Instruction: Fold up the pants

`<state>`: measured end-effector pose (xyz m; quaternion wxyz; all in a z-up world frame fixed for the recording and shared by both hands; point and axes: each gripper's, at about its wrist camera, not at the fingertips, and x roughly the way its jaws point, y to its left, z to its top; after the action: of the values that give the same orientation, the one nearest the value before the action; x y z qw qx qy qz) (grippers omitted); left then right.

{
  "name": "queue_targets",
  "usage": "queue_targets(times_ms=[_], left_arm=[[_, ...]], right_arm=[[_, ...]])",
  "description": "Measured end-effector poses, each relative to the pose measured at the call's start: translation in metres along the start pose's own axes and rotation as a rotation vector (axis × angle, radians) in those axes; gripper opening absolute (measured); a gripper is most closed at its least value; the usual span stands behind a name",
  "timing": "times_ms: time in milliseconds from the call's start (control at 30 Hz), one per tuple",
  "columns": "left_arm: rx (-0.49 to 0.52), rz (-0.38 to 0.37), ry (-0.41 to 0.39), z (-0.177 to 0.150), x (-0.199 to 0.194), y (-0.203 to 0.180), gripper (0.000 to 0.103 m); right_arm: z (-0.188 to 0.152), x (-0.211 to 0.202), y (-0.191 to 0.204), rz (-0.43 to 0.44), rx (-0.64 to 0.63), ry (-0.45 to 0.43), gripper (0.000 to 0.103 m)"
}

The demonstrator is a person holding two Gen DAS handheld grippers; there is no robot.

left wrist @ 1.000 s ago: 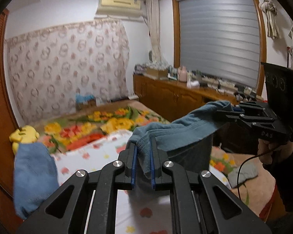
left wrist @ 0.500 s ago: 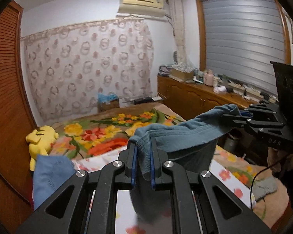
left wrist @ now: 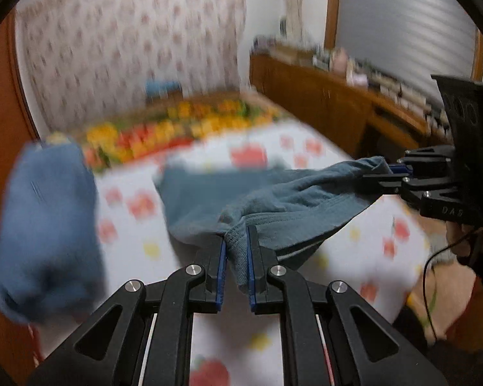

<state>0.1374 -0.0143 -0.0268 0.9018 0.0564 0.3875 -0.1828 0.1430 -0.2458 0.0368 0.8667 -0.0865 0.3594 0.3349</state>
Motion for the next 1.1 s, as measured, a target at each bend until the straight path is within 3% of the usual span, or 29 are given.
queue_targets(times_ms=[167, 667, 733, 833, 867, 933, 1000, 1100], left_arm=[[-0.032, -0.031, 0.054, -0.047, 0.012, -0.012, 0.012], [-0.088, -0.044, 0.067, -0.075, 0.002, -0.019, 0.013], [-0.087, -0.04, 0.076, -0.078, 0.003, -0.02, 0.016], [-0.085, -0.018, 0.069, -0.08, -0.002, -0.018, 0.032], [-0.083, -0.003, 0.058, -0.08, -0.005, -0.016, 0.042], [-0.081, 0.018, 0.031, -0.08, -0.011, -0.013, 0.051], [-0.084, 0.034, 0.019, -0.079, -0.014, -0.008, 0.067], [-0.092, 0.044, -0.004, -0.075, -0.015, -0.001, 0.074]], right_arm=[[-0.047, 0.022, 0.005, 0.028, 0.022, 0.094, 0.013], [-0.076, 0.023, 0.002, 0.038, 0.074, 0.06, 0.013], [-0.078, 0.024, 0.004, 0.006, 0.063, 0.067, 0.021], [-0.08, 0.016, 0.003, -0.018, 0.065, 0.058, 0.022], [-0.08, 0.013, 0.002, -0.029, 0.065, 0.051, 0.022], [-0.081, 0.005, -0.001, -0.042, 0.069, 0.038, 0.022], [-0.082, 0.0, -0.005, -0.056, 0.074, 0.032, 0.022], [-0.084, -0.006, -0.008, -0.07, 0.077, 0.017, 0.022]])
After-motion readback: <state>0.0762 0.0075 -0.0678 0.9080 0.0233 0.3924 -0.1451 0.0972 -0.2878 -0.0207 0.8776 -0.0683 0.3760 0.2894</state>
